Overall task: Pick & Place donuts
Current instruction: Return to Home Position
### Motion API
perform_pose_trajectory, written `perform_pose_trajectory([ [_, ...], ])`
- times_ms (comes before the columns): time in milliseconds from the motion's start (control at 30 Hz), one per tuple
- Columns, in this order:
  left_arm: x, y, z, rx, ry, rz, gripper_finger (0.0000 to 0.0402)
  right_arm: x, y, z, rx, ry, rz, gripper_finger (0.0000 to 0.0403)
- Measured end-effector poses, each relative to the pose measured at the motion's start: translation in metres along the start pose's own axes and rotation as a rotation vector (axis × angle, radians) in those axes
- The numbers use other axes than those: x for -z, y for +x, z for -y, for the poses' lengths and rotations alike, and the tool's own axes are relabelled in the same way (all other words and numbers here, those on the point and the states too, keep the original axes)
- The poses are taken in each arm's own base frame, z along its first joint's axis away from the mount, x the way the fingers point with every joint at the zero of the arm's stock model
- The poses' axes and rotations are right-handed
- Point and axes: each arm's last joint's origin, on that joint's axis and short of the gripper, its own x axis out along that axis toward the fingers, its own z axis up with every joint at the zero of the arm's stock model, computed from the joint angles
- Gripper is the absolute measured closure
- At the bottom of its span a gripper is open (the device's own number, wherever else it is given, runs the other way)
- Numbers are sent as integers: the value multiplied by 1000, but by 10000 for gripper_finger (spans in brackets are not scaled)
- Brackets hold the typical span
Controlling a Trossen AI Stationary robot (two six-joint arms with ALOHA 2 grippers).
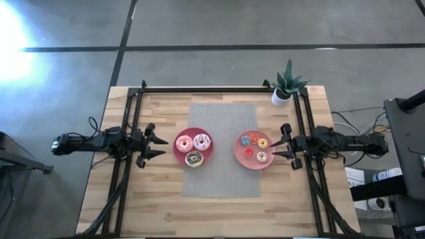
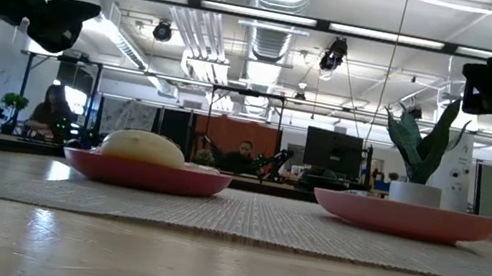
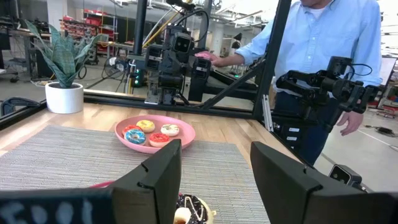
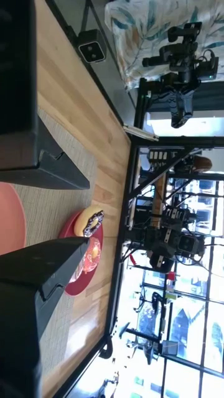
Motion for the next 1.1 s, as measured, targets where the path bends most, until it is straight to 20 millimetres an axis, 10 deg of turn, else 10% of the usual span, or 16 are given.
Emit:
perform_pose_trajectory([
  [1100, 0, 0, 0, 0, 0, 0, 235, 0, 0, 0, 0, 0, 0, 280],
])
